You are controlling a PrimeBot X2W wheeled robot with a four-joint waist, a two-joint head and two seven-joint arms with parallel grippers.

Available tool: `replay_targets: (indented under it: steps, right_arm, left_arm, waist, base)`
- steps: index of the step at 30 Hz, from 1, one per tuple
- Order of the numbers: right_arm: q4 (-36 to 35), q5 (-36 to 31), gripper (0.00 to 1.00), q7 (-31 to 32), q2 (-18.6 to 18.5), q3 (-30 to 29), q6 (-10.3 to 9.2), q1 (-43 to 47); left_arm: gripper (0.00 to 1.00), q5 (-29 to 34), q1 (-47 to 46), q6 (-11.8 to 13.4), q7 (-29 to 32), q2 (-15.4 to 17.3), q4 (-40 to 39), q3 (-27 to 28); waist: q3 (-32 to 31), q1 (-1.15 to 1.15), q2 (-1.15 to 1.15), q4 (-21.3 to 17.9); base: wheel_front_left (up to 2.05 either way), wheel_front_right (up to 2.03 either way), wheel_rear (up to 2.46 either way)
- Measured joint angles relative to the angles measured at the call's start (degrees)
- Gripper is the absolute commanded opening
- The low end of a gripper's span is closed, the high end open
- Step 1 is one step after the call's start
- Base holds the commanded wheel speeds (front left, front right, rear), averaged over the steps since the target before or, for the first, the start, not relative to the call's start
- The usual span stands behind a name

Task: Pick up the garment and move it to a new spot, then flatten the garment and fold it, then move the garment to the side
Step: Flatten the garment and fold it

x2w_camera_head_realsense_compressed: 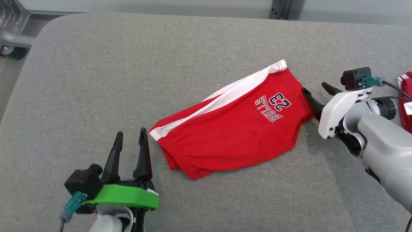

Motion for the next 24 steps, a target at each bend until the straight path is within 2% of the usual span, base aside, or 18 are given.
replay_targets:
  steps: [6, 12, 13, 14, 16, 20, 24]
  right_arm:
    - [4.3, 1.1, 1.00, 4.5, 0.7, 1.6, 0.00, -1.1]
    - [5.7, 2.9, 1.00, 8.2, 1.0, 2.6, -0.02, -2.2]
    - [5.7, 3.1, 0.80, 8.7, 0.9, 2.8, -0.04, -2.3]
    - [5.7, 3.3, 0.42, 9.2, 0.9, 3.0, -0.04, -2.4]
    - [5.5, 3.7, 0.00, 9.5, 0.9, 3.4, -0.04, -2.4]
    - [4.9, 4.5, 0.00, 9.1, 1.3, 3.9, 0.02, -2.4]
    - [3.6, 5.3, 0.00, 6.1, 1.6, 4.0, 0.02, -1.9]
  left_arm:
    - [1.00, 0.9, 0.0, -0.5, 0.0, -0.9, -0.2, 1.5]
    - [1.00, 1.8, 0.0, -1.2, 0.0, -1.9, 0.1, 2.9]
    - [1.00, 1.9, 0.0, -1.3, 0.0, -2.0, 0.2, 3.1]
    - [1.00, 1.9, 0.0, -1.4, 0.0, -2.1, 0.3, 3.3]
    - [1.00, 2.0, 0.2, -1.6, 0.0, -2.3, 0.3, 3.9]
    - [1.00, 2.8, 0.3, -2.0, 0.0, -2.5, 0.3, 4.8]
    - [1.00, 3.3, 0.5, -2.4, 0.0, -2.5, 0.4, 5.6]
  waist:
    - [1.6, 0.00, 0.00, 2.1]
    - [2.5, 0.00, 0.00, 3.6]
    - [2.5, 0.00, 0.00, 3.6]
    - [2.4, 0.00, 0.00, 3.5]
    - [2.3, 0.00, 0.00, 3.2]
    - [2.0, 0.00, 0.00, 2.2]
    - [1.6, 0.00, 0.00, 0.6]
  base:
    - [0.00, 0.00, 0.00]
    - [0.00, 0.00, 0.00]
    - [0.00, 0.00, 0.00]
    - [0.00, 0.00, 0.00]
    - [0.00, 0.00, 0.00]
    - [0.00, 0.00, 0.00]
    - [0.00, 0.00, 0.00]
